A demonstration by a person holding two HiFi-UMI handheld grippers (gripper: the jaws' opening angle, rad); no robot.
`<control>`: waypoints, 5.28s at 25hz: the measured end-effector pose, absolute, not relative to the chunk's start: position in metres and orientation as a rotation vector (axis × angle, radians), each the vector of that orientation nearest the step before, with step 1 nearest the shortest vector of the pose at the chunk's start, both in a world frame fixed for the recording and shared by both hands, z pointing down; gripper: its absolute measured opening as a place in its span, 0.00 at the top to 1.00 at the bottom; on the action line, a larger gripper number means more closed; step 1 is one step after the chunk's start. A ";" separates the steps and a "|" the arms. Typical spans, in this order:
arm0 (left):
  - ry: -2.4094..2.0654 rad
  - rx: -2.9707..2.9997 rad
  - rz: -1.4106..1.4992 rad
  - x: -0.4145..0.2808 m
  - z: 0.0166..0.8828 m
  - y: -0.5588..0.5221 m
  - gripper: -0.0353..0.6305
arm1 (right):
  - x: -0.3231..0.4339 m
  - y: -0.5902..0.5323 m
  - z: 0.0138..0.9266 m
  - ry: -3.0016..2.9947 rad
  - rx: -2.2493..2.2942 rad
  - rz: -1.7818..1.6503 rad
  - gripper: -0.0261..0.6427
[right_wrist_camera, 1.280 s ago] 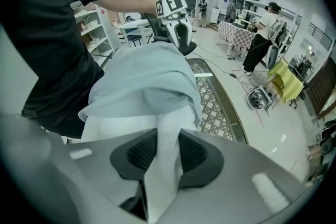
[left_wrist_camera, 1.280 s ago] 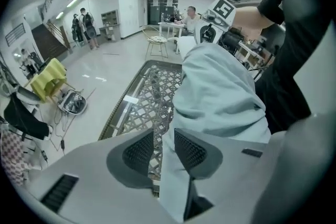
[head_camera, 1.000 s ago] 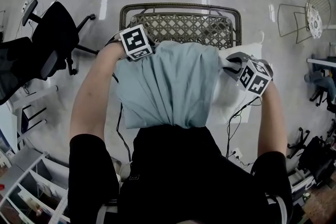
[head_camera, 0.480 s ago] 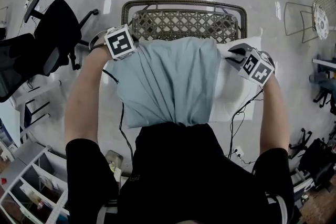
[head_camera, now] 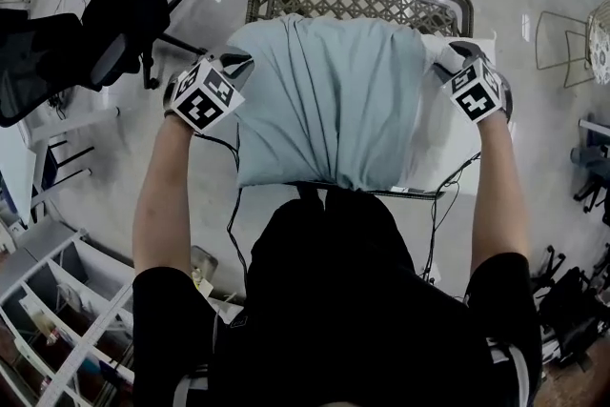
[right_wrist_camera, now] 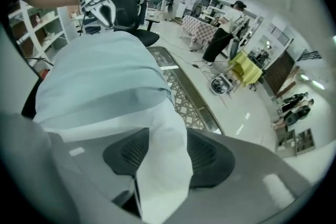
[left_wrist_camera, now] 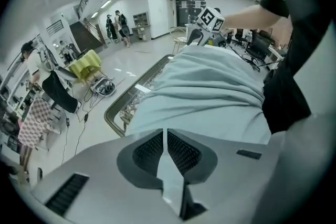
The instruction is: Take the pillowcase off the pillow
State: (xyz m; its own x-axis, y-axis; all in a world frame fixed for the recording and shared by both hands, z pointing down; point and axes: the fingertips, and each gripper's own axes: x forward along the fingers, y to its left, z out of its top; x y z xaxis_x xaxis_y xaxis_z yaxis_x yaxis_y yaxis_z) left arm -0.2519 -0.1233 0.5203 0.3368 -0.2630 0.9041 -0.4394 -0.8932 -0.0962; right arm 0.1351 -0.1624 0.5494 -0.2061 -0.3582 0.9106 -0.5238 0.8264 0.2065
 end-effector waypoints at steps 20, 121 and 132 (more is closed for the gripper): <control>-0.865 2.342 1.361 -0.301 0.594 0.159 0.61 | 0.078 0.130 0.575 -1.776 0.806 0.168 0.47; -0.882 2.549 1.952 -0.341 0.594 0.182 0.66 | 0.110 0.152 0.562 -1.613 0.868 -0.046 0.60; -0.758 2.616 2.146 -0.304 0.632 0.144 0.84 | 0.086 0.138 0.602 -1.586 0.709 -0.109 0.54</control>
State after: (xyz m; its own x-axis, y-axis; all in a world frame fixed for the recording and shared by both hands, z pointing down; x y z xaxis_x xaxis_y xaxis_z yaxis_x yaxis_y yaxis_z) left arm -0.3040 0.1442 0.6316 0.1610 -0.5189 0.8395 -0.1234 -0.8546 -0.5045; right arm 0.0863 0.1382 0.6025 0.0246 -0.4958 0.8681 -0.3723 0.8014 0.4682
